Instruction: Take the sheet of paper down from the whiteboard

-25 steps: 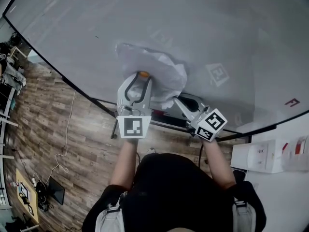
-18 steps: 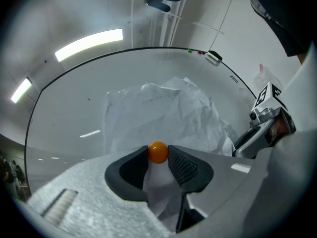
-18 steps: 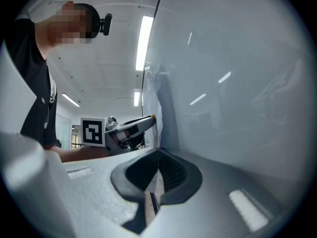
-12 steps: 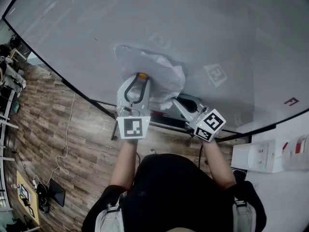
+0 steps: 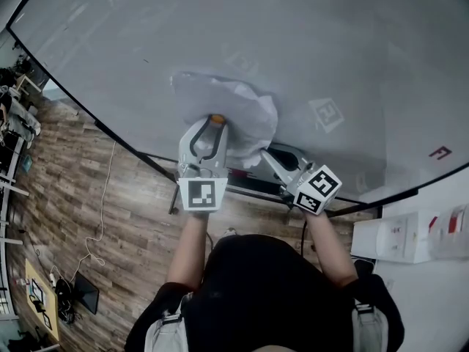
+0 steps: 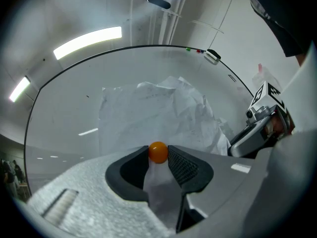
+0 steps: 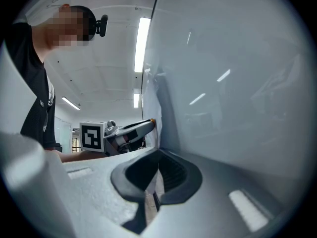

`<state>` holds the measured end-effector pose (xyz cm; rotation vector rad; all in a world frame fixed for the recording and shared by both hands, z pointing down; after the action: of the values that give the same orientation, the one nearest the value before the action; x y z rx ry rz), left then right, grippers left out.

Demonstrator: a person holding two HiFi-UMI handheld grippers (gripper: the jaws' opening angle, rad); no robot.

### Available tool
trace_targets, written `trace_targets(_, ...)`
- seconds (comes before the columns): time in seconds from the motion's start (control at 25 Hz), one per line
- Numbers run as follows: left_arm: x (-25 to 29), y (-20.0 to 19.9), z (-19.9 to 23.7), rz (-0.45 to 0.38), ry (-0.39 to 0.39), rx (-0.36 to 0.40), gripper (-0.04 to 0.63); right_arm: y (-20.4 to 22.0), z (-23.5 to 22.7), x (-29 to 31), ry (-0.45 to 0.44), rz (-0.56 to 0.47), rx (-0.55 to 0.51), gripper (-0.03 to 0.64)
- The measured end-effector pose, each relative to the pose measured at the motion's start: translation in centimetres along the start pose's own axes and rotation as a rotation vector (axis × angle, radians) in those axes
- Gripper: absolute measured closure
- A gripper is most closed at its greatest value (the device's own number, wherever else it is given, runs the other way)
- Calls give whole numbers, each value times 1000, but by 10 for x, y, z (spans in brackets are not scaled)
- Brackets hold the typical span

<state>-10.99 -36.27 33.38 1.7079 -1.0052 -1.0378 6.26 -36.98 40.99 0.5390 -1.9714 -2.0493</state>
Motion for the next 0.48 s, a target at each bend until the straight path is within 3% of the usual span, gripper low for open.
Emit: trace_targets(0.48,-27,12,-12,60,-38,-5,463,11,9,-11,-69,-14,131,614)
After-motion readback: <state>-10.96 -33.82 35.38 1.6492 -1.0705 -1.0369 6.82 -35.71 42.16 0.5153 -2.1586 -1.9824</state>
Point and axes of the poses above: the fingertips, and each gripper's own axes: x forward along the fingers, z to its left, y out of its underside, the point moved 6 cm from there along -x, backward along the fingers, and after that the axes turned 11 degrees about -x, right-handed, at the moved point
